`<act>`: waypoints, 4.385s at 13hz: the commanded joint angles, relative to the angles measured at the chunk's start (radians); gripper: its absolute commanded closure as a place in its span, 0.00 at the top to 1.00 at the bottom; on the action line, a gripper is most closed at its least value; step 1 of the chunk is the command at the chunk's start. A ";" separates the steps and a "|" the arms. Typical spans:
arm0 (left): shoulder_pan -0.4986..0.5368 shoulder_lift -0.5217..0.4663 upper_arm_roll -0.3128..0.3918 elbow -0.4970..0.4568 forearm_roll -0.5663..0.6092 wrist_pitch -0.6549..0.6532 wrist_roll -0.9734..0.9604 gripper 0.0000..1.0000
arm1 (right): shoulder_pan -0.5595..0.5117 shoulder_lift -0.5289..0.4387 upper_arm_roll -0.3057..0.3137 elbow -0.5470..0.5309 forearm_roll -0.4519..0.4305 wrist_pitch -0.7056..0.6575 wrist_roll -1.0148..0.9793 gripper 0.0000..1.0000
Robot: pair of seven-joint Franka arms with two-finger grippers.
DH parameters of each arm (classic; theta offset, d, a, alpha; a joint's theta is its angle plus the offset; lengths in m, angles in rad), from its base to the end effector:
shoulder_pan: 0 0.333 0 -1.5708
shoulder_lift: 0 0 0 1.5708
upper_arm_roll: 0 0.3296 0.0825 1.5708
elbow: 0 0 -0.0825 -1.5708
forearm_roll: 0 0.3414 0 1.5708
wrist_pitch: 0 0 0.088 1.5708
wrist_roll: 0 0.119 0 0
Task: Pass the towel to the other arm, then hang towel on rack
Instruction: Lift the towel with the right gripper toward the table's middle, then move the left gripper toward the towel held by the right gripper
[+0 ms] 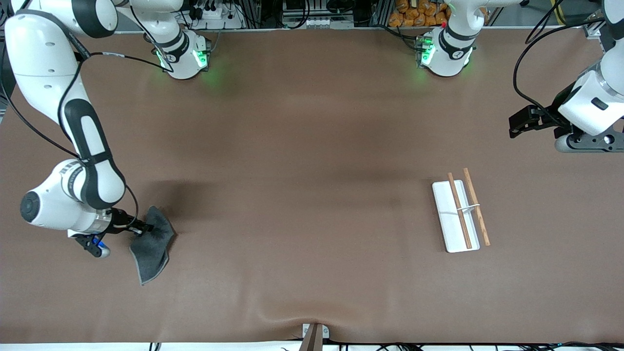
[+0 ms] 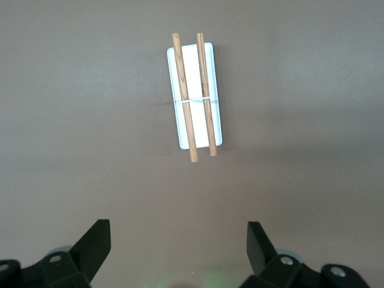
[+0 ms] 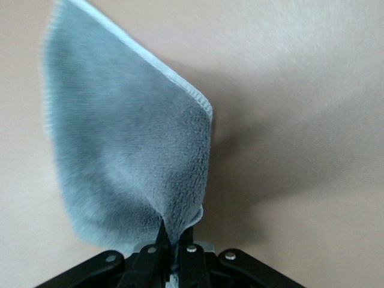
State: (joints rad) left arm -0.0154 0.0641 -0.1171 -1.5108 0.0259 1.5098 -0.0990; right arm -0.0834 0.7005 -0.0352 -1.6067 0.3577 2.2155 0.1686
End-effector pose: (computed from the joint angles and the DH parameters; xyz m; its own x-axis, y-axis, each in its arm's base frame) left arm 0.5212 -0.0640 0.6135 0.9975 -0.0319 -0.0625 -0.0335 -0.9991 -0.0247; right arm 0.6598 -0.0604 0.2389 0.8710 -0.4669 -0.1530 -0.4905 -0.8444 -0.2155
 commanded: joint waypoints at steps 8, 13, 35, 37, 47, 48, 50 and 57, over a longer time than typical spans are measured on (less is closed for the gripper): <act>0.005 -0.015 -0.007 -0.003 -0.009 0.009 -0.016 1.00 | 0.060 -0.167 0.129 0.115 0.075 -0.214 0.222 0.00; 0.002 -0.012 -0.009 -0.003 -0.018 0.009 -0.060 1.00 | 0.223 -0.165 0.123 0.157 0.058 -0.151 0.484 0.00; -0.020 0.117 -0.070 0.004 -0.159 0.128 -0.406 1.00 | 0.721 -0.089 0.120 0.218 -0.006 0.182 1.135 0.00; -0.020 0.164 -0.070 0.006 -0.207 0.171 -0.404 1.00 | 0.728 -0.075 0.118 0.243 -0.008 0.182 1.195 0.00; -0.073 0.368 -0.069 0.007 -0.429 0.440 -0.407 1.00 | 0.726 -0.075 0.118 0.245 -0.028 0.182 1.197 0.00; -0.098 0.382 -0.066 0.012 -0.422 0.476 -0.403 1.00 | 0.726 -0.075 0.118 0.245 -0.028 0.182 1.197 0.00; -0.119 0.410 -0.065 0.027 -0.409 0.520 -0.390 0.93 | 0.726 -0.075 0.118 0.245 -0.028 0.182 1.197 0.00; -0.231 0.531 -0.067 0.087 -0.392 0.686 -0.407 0.67 | 0.726 -0.076 0.118 0.245 -0.029 0.182 1.197 0.00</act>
State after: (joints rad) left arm -0.2210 0.5571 -0.1881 -1.4625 -0.3822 2.1463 -0.4898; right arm 0.6321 0.6098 0.0908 -1.3920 0.3478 2.3986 1.3317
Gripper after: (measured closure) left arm 0.260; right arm 0.925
